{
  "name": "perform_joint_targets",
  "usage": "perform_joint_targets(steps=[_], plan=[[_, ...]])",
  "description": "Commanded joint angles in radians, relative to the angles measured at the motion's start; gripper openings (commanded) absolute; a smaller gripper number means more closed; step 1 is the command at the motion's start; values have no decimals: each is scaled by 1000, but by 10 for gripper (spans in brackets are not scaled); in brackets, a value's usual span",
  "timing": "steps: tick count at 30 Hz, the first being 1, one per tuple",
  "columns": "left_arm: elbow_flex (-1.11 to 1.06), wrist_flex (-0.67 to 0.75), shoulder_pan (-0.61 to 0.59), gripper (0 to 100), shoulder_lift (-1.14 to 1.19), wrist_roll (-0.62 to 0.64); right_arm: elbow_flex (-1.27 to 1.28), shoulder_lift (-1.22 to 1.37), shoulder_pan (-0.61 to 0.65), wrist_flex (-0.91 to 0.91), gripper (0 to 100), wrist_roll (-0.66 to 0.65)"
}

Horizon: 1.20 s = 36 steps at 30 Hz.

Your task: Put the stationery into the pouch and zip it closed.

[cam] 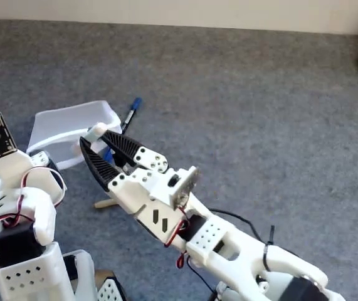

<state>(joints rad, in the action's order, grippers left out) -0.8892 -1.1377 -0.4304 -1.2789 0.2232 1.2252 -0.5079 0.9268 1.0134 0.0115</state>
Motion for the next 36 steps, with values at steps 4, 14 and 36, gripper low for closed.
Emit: perform_joint_targets(steps=[4, 14, 36], plan=[[8, 18, 18, 14, 5, 6, -50, 110, 7, 134, 5, -48], [7, 18, 18, 14, 5, 6, -48, 202, 59, 137, 24, -236], [-15, 26, 16, 14, 5, 5, -7, 194, 53, 137, 199, -230]])
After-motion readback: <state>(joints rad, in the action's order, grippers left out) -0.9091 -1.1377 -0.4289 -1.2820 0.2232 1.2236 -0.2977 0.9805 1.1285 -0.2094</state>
